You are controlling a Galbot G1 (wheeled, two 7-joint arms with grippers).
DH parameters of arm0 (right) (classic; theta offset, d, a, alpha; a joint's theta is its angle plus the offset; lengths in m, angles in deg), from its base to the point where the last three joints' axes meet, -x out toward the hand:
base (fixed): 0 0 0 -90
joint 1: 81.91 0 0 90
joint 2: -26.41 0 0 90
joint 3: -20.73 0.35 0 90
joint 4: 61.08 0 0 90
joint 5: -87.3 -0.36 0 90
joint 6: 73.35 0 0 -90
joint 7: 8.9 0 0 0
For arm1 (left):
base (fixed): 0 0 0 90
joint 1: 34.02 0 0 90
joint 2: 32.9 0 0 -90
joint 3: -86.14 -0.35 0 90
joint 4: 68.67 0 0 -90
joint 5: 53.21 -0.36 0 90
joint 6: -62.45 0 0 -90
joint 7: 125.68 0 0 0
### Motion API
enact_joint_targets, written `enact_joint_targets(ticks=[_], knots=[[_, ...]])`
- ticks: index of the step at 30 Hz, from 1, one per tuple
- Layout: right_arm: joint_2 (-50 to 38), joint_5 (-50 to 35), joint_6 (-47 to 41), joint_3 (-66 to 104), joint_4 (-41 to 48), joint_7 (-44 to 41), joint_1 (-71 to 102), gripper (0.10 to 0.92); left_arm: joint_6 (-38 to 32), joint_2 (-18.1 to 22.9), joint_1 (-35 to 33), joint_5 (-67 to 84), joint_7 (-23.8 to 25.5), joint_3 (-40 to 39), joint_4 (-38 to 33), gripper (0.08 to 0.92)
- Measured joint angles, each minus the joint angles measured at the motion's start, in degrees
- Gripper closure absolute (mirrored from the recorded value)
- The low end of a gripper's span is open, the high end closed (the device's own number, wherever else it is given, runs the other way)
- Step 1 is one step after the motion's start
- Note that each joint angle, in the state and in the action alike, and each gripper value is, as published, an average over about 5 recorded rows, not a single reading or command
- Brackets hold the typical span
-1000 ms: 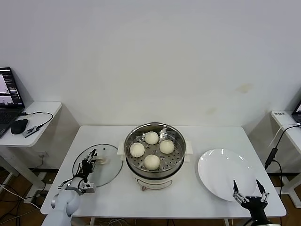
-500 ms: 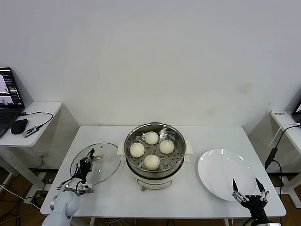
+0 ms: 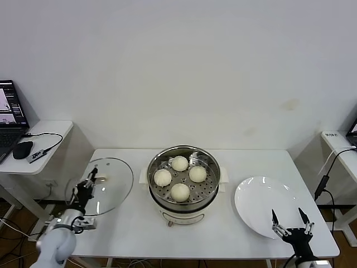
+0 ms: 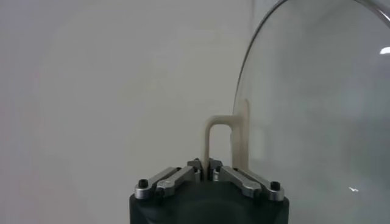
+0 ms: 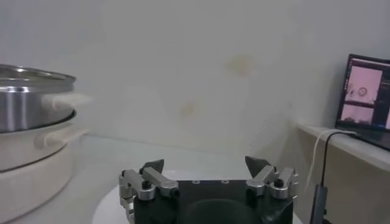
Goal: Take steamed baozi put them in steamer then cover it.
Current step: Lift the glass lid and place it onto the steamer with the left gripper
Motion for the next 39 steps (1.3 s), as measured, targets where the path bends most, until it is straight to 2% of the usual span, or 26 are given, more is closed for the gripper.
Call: enact_joint_targets(ticks=[6, 12, 22, 29, 39], knots=[[0.0, 0.5, 0.0, -0.6, 0.3, -0.2, -0.3, 0.203, 2.3, -3.1, -3.9, 2.1, 3.4, 3.1, -8.4, 0.857], [0.2, 1.3, 0.5, -1.0, 0.3, -0.5, -0.1, 0.203, 7.1, -5.6, -6.3, 4.6, 7.6, 3.0, -16.7, 0.857], [1.5, 4.8, 1.0, -2.0, -1.0, 0.7, 1.3, 0.203, 17.3, -6.5, -3.9, 7.1, 12.0, -7.2, -25.8, 0.857], [2.5, 9.3, 1.8, -2.8, -1.0, 1.9, 1.7, 0.203, 23.8, -3.9, 1.1, 2.4, 15.8, -17.7, -27.0, 0.857], [3.5, 13.9, 2.5, -4.1, 0.5, 2.5, 1.1, 0.203, 28.8, 4.6, 7.4, -10.4, 23.3, -28.6, -24.9, 0.857]])
